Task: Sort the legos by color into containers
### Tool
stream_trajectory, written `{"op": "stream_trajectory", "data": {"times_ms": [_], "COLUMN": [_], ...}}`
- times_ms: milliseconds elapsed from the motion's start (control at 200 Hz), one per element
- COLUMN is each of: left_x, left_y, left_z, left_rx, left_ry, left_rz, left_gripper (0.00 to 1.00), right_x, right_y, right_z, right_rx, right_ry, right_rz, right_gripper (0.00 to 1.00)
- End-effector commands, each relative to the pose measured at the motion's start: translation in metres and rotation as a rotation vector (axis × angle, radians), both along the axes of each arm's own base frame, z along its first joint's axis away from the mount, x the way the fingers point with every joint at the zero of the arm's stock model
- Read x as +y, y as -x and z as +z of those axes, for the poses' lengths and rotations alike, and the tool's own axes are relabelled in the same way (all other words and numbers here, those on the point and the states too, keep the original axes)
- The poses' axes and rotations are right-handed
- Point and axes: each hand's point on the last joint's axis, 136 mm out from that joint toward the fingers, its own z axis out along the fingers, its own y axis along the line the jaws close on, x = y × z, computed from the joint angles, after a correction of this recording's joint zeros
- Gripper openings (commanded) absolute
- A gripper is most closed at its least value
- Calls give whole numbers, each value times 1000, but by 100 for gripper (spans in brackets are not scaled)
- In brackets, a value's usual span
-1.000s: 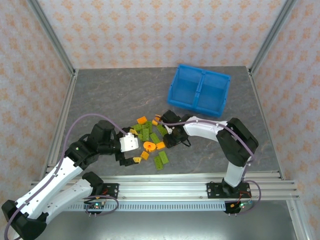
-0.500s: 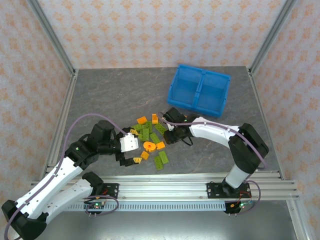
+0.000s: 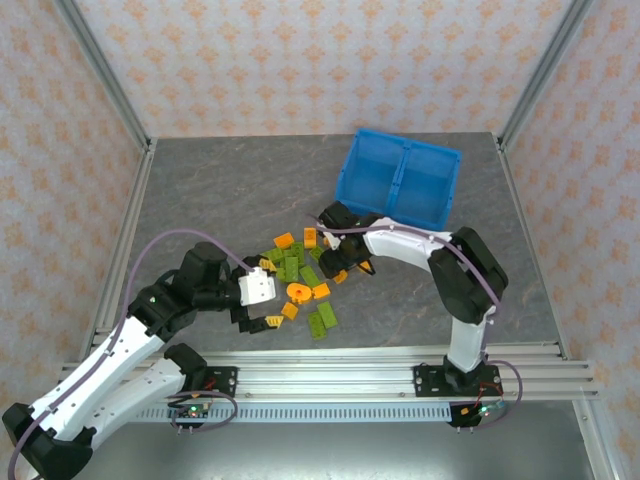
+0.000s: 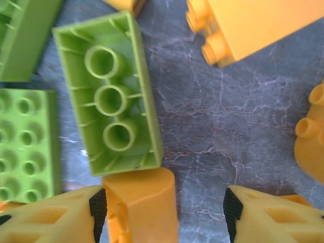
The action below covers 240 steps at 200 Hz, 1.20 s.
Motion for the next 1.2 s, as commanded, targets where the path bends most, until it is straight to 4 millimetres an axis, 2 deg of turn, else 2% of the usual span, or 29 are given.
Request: {"op": "stream_trajectory", "data": {"times_ms": [0, 125, 225, 350, 445, 500, 646, 751, 841, 921, 1001, 1101, 1196], "left_x": [-5, -5, -5, -6, -6, -7, -7, -7, -8, -8, -9, -10, -11], "left_y": [4, 5, 5, 5, 5, 5, 5, 5, 5, 5, 4, 2, -6], "left_z": [4, 4, 4, 4, 3, 3, 2, 2, 3, 5, 7, 12, 18], "left_rx": [-15, -13, -13, -12, -7, -3, 4, 2, -2, -6, -13, -18, -25], "left_ry": [28, 31, 31, 32, 32, 31, 30, 32, 34, 39, 46, 75, 112], "left_rz": [-32, -37, -38, -40, -43, -44, -46, -50, -49, -52, -50, -33, 19], "left_gripper": [99, 100, 99, 99, 99, 99, 99, 99, 99, 99, 99, 99, 99], "right_x": [-1, 0, -5, -6, -3, 0, 9, 11, 8, -5, -31, -81, -132], "right_y": [13, 23, 25, 28, 25, 22, 14, 8, -3, -23, -51, -90, -124], "right_z": [-10, -21, -30, -30, -24, -17, 9, 33, 62, 96, 131, 168, 186], "right_rx": [78, 121, 136, 140, 122, 109, 43, -19, -99, -198, -321, -480, -552], "right_ry": [26, 2, 27, 25, 4, -17, -94, -149, -192, -240, -265, -250, -227], "right_rz": [45, 36, 13, 8, 5, -2, -26, -42, -84, -167, -280, -467, -659], "right_gripper": [62, 57, 48, 42, 32, 27, 25, 24, 24, 24, 24, 24, 24]}}
